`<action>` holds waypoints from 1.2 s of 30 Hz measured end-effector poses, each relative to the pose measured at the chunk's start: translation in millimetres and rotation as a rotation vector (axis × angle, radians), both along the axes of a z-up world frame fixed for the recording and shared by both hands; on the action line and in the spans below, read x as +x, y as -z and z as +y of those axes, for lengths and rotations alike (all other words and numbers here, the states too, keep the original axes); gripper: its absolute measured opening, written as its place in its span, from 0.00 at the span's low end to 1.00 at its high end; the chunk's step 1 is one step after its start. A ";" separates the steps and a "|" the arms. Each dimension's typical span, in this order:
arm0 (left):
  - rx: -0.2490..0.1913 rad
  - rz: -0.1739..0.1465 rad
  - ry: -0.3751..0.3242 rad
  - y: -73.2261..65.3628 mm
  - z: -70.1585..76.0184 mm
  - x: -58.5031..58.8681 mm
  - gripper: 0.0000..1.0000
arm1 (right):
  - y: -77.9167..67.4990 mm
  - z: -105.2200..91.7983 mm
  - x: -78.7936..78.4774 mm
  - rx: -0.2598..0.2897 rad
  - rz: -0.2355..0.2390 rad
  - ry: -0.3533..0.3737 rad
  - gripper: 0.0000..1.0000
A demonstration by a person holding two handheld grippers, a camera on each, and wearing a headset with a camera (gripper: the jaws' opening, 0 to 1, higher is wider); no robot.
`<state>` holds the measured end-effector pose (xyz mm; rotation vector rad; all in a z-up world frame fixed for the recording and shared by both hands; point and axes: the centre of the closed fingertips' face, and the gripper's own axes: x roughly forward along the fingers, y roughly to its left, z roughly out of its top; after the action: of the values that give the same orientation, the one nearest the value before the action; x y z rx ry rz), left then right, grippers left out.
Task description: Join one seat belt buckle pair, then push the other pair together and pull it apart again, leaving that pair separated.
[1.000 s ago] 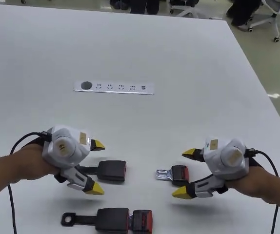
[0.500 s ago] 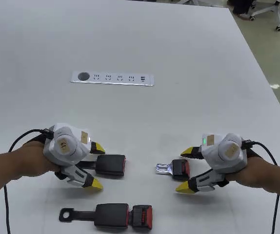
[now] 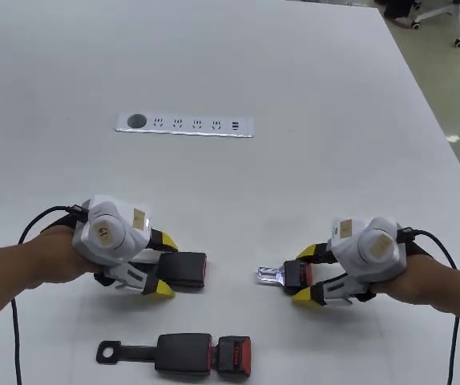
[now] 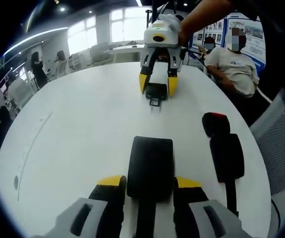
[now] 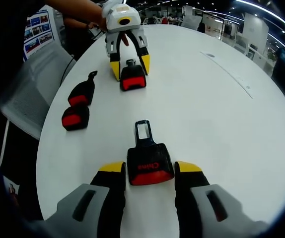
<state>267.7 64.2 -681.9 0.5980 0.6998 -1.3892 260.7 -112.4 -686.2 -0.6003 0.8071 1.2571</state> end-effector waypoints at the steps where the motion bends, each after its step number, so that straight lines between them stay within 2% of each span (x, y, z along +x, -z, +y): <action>1: -0.002 -0.002 0.004 -0.2 -0.6 0.1 0.35 | 0.7 0.4 0.1 0.002 0.001 -0.004 0.35; 7: -0.014 -0.003 0.004 5.8 4.4 3.3 0.34 | 1.3 -0.7 0.1 0.013 -0.002 -0.016 0.34; 9: -0.016 -0.002 0.002 -2.6 -1.2 -1.7 0.34 | 1.5 -1.0 -0.2 0.014 -0.005 -0.019 0.34; 11: -0.017 -0.002 0.004 3.1 2.5 1.9 0.34 | 2.2 -1.0 0.6 0.014 -0.008 -0.024 0.34; 13: -0.015 -0.002 0.007 -0.9 -0.4 -0.9 0.34 | 2.5 -1.2 0.9 0.015 -0.009 -0.025 0.34; 18: -0.009 -0.001 0.011 -0.6 -1.0 -0.4 0.34 | 3.2 0.6 1.6 0.023 -0.008 -0.024 0.34; 21: -0.008 -0.001 0.007 -2.9 -2.5 -2.2 0.34 | 4.9 6.4 4.1 0.028 -0.016 -0.025 0.34; 27: 0.008 -0.002 0.011 4.0 0.6 2.0 0.34 | 5.5 17.6 4.2 0.041 -0.015 -0.027 0.34; 36: 0.010 0.000 0.020 2.6 -1.3 1.1 0.34 | 4.8 45.4 3.7 0.067 -0.027 -0.034 0.34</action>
<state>268.8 62.9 -684.5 0.6140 0.7030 -1.4049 264.4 -67.1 -691.0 -0.5780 0.7324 1.2999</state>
